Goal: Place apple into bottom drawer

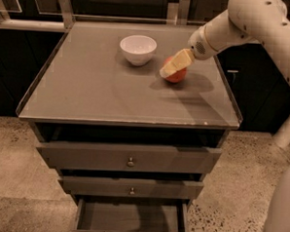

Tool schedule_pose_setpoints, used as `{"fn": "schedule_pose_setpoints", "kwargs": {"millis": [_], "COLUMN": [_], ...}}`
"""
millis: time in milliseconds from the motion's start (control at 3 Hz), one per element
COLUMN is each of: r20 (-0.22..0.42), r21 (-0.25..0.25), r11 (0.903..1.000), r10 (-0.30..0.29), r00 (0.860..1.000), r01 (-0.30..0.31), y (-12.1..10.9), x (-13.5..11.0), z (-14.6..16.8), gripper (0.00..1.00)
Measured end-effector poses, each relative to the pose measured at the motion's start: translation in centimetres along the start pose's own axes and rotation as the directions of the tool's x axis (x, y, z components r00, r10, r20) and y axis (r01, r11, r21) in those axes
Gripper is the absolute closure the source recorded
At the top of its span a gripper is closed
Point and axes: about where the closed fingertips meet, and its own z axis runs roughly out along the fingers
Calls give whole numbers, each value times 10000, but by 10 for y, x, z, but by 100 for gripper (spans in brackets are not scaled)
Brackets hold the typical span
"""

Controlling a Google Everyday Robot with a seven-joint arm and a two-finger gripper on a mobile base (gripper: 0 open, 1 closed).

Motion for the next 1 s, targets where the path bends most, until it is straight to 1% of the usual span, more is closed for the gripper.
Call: {"fn": "schedule_pose_setpoints", "kwargs": {"millis": [333,667,1000], "r20": [303,296,296], "r21": [-789,-840,-841], "r11": [9966,9961,9961], "r10": [266,297,297], "r00": [9992,9991,9991], "r01": [-241,-271,-271], "y": [13,13,13], "x": [-4,-3,-3], "z": [37,40,40], "gripper": [0,18,43]}}
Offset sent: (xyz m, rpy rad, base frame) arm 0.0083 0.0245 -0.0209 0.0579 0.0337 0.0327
